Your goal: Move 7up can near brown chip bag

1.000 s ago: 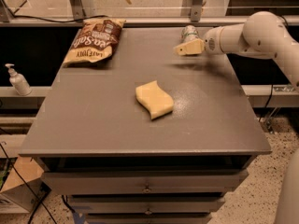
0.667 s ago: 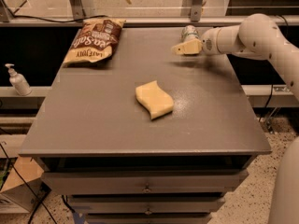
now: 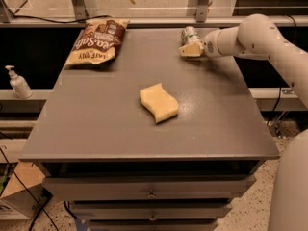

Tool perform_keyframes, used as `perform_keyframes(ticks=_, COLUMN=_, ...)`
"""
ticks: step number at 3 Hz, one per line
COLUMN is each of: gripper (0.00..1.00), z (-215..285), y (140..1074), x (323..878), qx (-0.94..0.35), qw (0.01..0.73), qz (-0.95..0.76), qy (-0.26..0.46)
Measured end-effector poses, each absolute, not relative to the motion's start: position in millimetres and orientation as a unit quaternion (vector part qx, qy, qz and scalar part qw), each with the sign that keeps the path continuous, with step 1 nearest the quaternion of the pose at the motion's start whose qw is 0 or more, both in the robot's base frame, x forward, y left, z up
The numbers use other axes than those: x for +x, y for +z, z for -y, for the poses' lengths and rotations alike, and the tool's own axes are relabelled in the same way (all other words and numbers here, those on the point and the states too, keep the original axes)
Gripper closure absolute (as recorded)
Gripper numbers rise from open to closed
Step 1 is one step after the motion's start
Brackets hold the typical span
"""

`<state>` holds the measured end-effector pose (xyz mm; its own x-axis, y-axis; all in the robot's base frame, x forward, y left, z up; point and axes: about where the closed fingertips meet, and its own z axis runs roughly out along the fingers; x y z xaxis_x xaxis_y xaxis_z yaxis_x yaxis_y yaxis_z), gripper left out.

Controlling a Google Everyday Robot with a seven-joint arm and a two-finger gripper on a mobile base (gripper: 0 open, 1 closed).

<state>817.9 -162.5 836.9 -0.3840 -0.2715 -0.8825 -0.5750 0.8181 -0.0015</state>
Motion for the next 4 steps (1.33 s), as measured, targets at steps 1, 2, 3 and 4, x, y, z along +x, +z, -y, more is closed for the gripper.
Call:
perform_keyframes(ticks=1, gripper=0.61, z=152, y=840, x=815, qx=-0.287, qw=0.485, qz=-0.815, qy=0.137)
perform_keyframes(ticks=2, gripper=0.85, z=134, y=856, x=809, qx=-0.324, qw=0.49, qz=-0.799, qy=0.127)
perform_keyframes(ticks=3, gripper=1.0, z=108, y=880, x=801, qx=-0.367, qw=0.497, qz=-0.776, qy=0.127)
perform_keyframes(ticks=4, gripper=1.0, z=107, y=879, x=801, qx=-0.37, qw=0.497, qz=-0.775, qy=0.127)
